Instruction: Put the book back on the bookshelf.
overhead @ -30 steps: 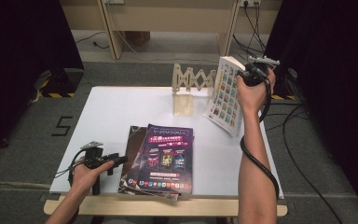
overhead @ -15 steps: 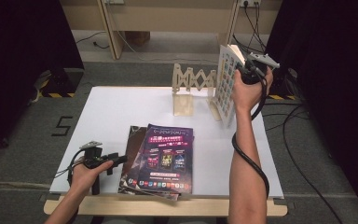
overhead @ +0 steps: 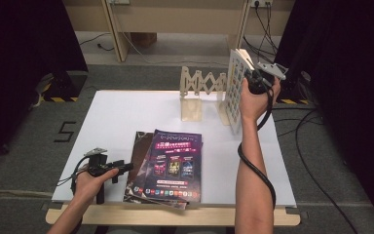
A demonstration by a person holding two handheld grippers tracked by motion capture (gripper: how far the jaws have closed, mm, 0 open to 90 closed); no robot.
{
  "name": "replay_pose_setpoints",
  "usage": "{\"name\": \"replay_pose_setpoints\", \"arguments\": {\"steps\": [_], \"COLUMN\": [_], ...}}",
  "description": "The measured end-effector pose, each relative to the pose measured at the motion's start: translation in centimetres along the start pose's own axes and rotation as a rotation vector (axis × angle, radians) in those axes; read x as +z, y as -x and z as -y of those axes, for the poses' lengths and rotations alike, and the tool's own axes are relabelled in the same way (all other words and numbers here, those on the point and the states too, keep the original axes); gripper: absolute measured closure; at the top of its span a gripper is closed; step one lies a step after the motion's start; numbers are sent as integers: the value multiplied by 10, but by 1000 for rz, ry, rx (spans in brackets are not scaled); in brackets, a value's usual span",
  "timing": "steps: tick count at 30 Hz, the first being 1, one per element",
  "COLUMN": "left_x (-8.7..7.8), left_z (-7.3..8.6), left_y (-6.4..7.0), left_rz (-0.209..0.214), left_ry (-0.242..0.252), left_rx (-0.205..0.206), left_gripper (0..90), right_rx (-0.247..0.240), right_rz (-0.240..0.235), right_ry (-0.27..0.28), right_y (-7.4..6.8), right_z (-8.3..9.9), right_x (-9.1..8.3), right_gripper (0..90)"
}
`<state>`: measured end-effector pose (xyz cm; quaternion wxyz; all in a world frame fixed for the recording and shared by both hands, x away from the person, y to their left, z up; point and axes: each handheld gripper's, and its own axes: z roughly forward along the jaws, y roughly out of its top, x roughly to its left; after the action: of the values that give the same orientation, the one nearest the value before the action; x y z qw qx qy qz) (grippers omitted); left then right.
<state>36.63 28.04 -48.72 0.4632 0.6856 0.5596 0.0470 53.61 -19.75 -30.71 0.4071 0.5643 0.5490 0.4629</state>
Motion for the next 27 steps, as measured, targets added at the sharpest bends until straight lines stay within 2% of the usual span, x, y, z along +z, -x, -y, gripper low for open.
{"name": "replay_pose_setpoints", "arguments": {"steps": [4,8,14,21,24,26,27], "left_x": [-1,-1,0,0,1,0,0], "left_z": [0,0,1,1,1,1,1], "left_y": [0,1,2,1,1,1,1], "left_rz": [-3,3,3,1,3,3,3], "left_ry": [2,1,-1,-4,-4,-2,-1], "left_rx": [-4,1,3,1,2,1,2], "left_gripper": [421,421,420,419,420,420,420], "right_rx": [-23,-8,17,12,-19,-24,-42], "right_rz": [14,4,-18,-29,-30,-29,-23], "right_ry": [0,-22,-65,-124,-161,-181,-188], "right_y": [-4,-5,2,12,14,15,16], "right_z": [10,15,9,0,-2,-2,-2], "right_x": [-4,-9,-12,-7,-1,2,3], "right_gripper": [727,703,671,612,607,645,665]}}
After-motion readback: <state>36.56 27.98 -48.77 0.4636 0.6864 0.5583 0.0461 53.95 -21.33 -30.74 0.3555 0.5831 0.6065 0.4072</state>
